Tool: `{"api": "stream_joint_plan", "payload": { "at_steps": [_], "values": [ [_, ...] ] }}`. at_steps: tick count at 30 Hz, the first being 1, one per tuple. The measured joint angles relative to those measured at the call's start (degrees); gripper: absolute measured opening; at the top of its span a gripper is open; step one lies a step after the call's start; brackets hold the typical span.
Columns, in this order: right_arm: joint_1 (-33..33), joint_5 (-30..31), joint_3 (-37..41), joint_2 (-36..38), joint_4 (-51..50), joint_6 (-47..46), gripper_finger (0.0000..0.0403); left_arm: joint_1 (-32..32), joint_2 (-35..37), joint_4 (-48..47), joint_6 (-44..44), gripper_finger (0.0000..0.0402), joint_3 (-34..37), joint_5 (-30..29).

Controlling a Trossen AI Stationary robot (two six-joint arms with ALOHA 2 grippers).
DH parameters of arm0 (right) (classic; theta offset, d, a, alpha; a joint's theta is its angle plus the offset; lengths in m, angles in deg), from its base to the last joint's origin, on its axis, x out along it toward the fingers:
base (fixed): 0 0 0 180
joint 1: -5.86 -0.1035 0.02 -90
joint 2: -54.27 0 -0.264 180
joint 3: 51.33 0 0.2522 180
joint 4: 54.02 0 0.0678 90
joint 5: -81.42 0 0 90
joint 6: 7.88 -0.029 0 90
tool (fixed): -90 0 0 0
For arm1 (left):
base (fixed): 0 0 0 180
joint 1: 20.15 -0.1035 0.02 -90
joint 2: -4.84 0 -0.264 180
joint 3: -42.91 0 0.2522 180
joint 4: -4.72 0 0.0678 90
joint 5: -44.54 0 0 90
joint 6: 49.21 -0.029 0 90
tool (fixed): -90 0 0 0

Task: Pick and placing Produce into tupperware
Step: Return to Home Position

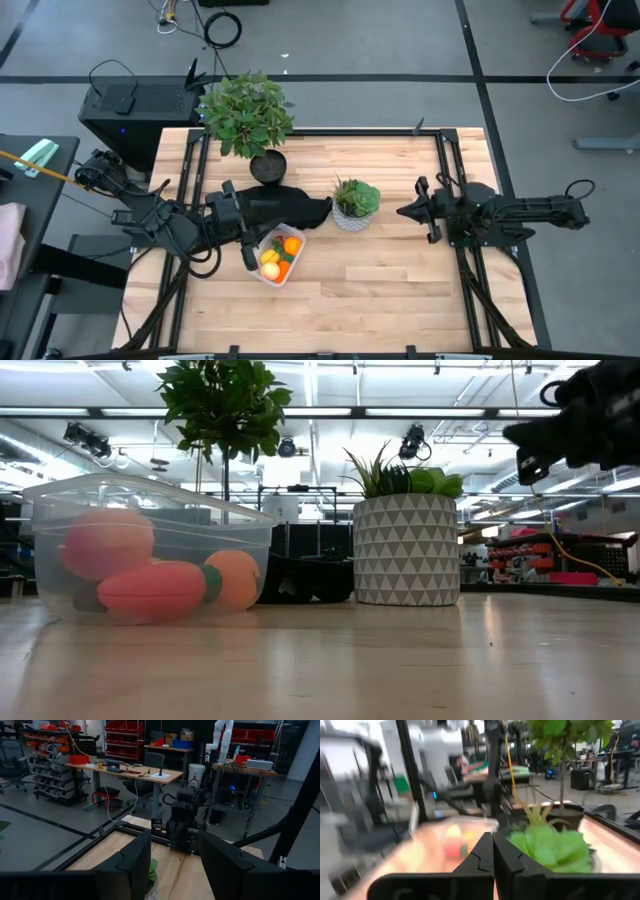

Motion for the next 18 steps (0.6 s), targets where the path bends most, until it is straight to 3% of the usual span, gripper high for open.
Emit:
{"api": "stream_joint_plan", "payload": {
  "at_steps": [9,18],
  "values": [
    [-0.1,0.1,0.0,0.0,-8.5,4.4,0.0,0.0,0.0,0.0,0.3,0.0172,0.0,0.0],
    [-0.1,3.4,0.0,-0.1,-8.6,2.3,0.0002,0.0,0.0,0.0,0.3,0.0172,0.0,2.0]
  ]
}}
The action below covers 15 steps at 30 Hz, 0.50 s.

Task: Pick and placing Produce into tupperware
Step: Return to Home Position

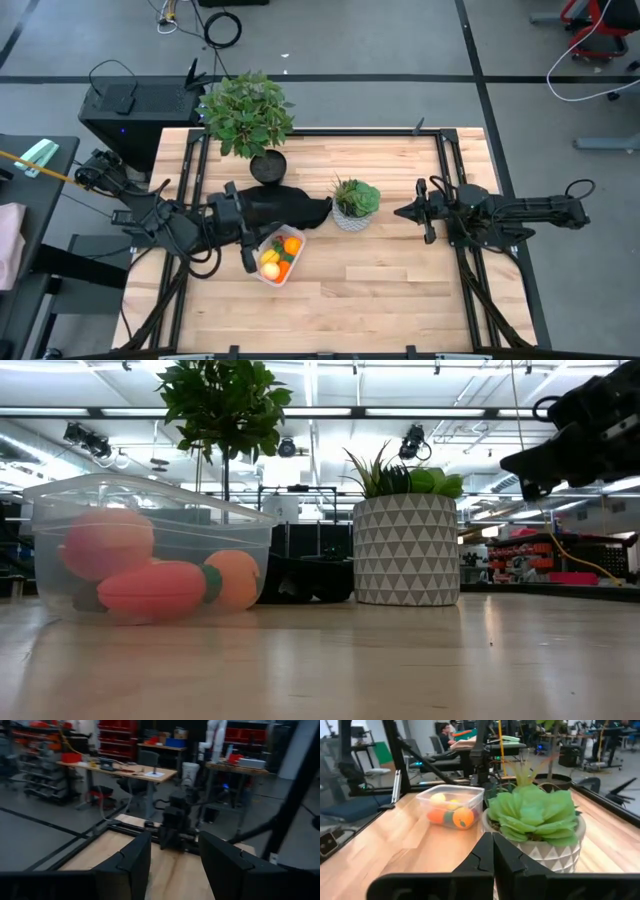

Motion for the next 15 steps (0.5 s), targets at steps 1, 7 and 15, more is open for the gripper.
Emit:
{"api": "stream_joint_plan", "payload": {
  "at_steps": [1,7,15],
  "values": [
    [0.0,0.1,0.0,0.0,0.0,-0.7,0.0004,-0.1,0.0,0.0,0.0,0.0172,0.0,0.9],
    [0.0,0.2,0.0,0.0,-0.1,-1.1,0.0019,-1.5,1.2,0.4,1.9,0.0172,0.0,7.3],
    [0.0,0.2,0.0,0.0,-0.1,-1.1,0.002,-8.9,2.1,21.6,-10.6,0.0134,0.6,38.4]
  ]
}}
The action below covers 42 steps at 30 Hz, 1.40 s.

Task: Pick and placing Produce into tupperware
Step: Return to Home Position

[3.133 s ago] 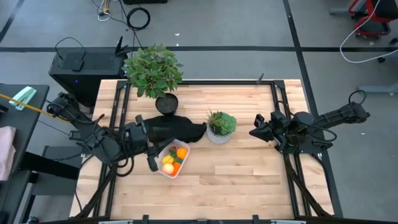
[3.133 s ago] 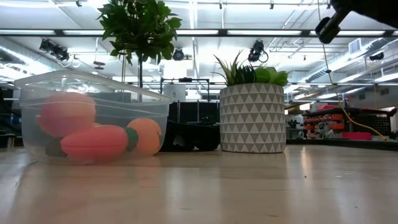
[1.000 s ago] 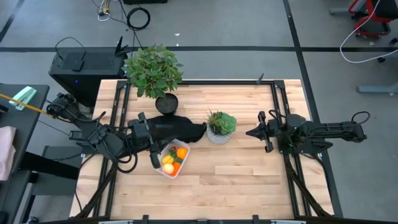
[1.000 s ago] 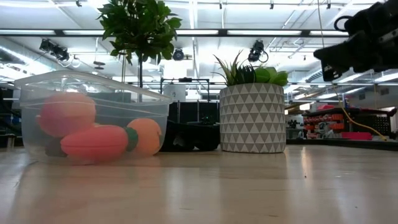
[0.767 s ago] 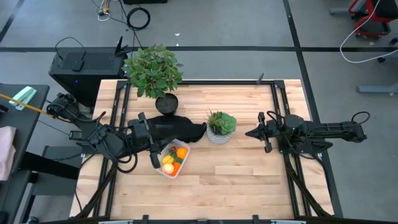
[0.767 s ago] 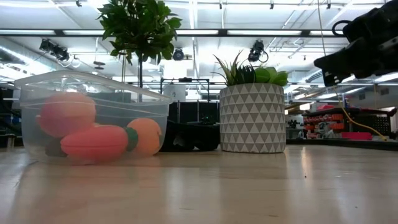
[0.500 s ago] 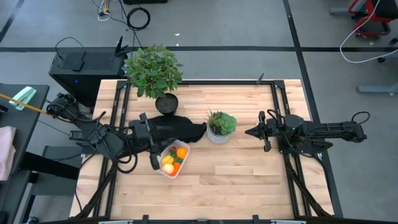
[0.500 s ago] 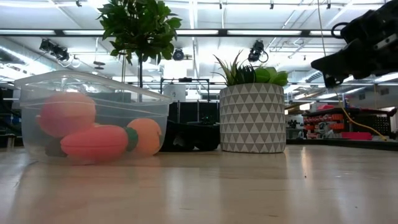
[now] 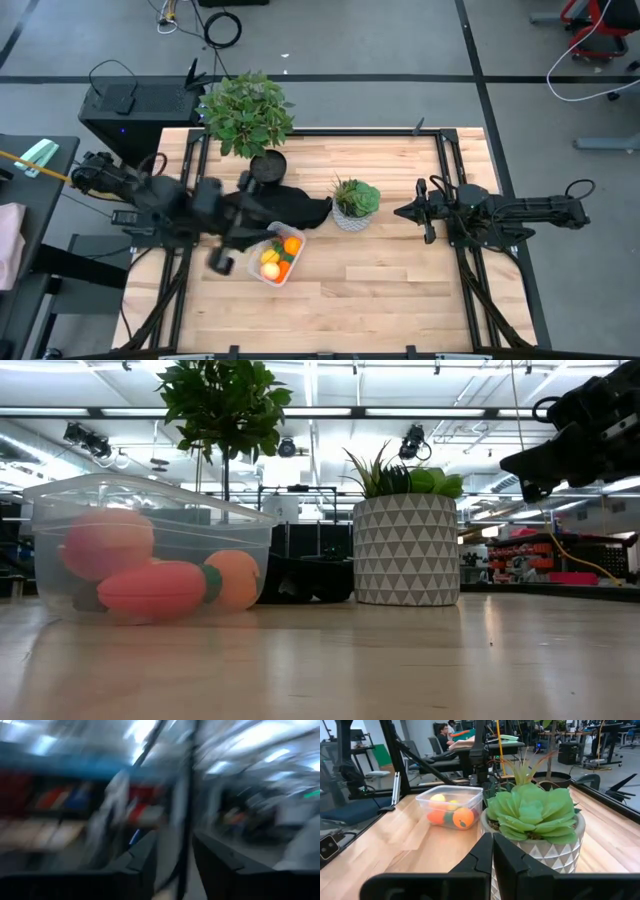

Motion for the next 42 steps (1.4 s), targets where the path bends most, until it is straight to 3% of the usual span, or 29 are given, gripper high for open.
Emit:
{"api": "stream_joint_plan", "payload": {
  "at_steps": [5,8,11,16,33,42],
  "values": [
    [0.0,0.0,0.0,0.0,0.0,0.0,0.002,-5.0,0.0,28.9,-10.8,0.0074,4.8,23.8],
    [0.0,0.0,0.0,0.0,0.0,0.0,0.002,-6.6,0.1,43.7,-15.9,0.004,7.8,29.2],
    [0.0,0.0,0.0,0.0,0.0,0.0,0.002,-7.2,0.1,52.0,-20.0,0.001,10.5,29.4],
    [0.0,0.0,0.0,0.0,0.0,0.0,0.002,-7.9,1.9,56.4,-23.3,0.0011,16.2,26.0],
    [0.0,0.0,0.0,0.0,0.0,0.0,0.0021,-8.7,13.6,76.0,-13.8,0.0009,48.6,25.3],
    [0.0,0.0,0.0,0.0,0.0,0.0,0.0022,-8.7,20.5,75.9,-14.7,0.0008,56.4,25.0]
  ]
}}
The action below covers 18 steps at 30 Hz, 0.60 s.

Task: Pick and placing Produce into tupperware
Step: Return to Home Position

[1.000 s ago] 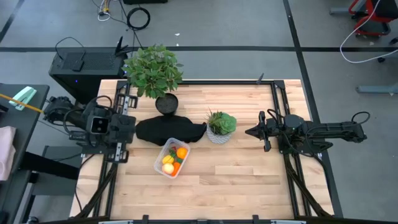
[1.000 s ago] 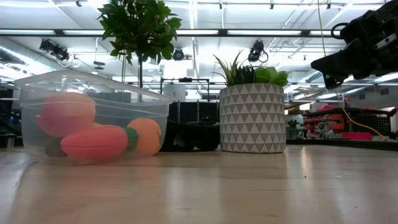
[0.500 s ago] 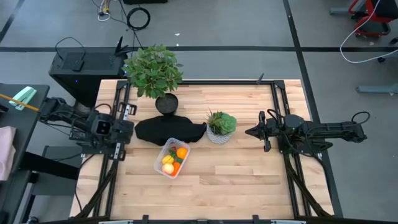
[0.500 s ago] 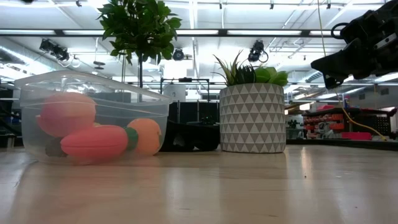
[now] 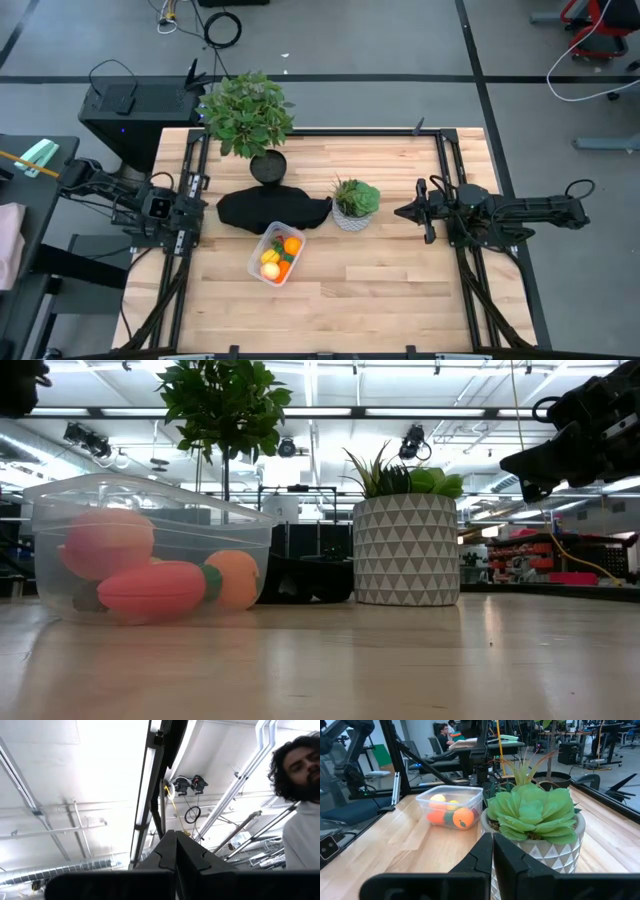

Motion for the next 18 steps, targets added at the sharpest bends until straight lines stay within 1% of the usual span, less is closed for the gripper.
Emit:
{"api": "stream_joint_plan", "payload": {
  "at_steps": [3,12,18],
  "values": [
    [0.0,0.0,0.0,0.0,0.0,0.0,0.0022,0.0,3.0,-0.1,-1.6,0.0004,2.5,0.0],
    [0.0,0.0,0.0,0.0,0.0,0.0,0.0023,0.0,13.4,-0.1,-1.8,0.0004,9.5,0.0],
    [0.0,0.0,0.0,0.0,0.0,0.0,0.0023,0.0,17.9,0.0,-1.0,0.0005,12.7,0.0]
  ]
}}
